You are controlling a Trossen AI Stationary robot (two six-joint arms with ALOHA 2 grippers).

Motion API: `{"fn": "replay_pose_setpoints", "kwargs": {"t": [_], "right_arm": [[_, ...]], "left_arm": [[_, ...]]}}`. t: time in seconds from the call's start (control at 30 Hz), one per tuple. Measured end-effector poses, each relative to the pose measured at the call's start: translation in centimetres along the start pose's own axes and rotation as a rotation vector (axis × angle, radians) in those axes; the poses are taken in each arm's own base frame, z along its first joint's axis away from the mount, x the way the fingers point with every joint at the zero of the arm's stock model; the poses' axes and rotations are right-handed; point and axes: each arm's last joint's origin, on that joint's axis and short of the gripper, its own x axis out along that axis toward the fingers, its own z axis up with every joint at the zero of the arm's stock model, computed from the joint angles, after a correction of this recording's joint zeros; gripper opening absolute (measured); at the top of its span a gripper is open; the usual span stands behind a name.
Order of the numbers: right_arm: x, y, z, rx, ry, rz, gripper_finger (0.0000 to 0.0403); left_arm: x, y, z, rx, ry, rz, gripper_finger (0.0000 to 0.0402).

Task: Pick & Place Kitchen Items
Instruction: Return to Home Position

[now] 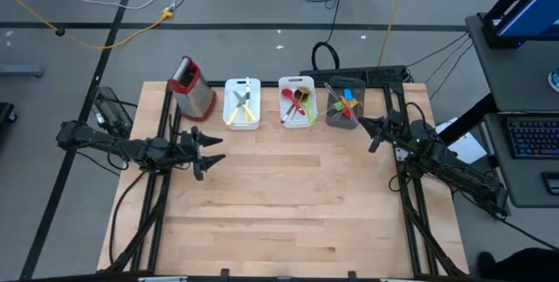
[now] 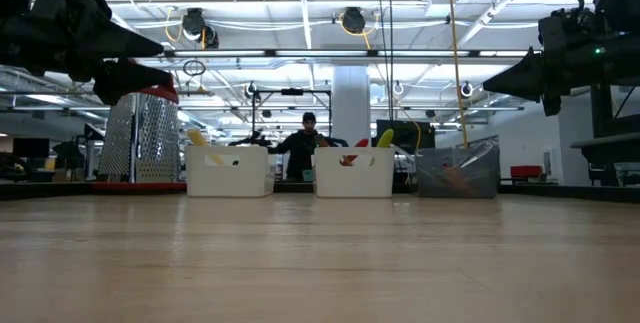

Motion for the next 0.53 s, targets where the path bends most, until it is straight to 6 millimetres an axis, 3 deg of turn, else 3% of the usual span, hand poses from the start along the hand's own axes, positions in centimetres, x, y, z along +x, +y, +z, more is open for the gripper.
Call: {"fn": "replay_pose_setpoints", "kwargs": {"t": [0.53], "right_arm": [[0.0,0.0,0.0,0.0,0.0,0.0,0.0002]], "left_arm": [[0.0,0.0,0.01,0.0,0.0,0.0,0.0299]]}}
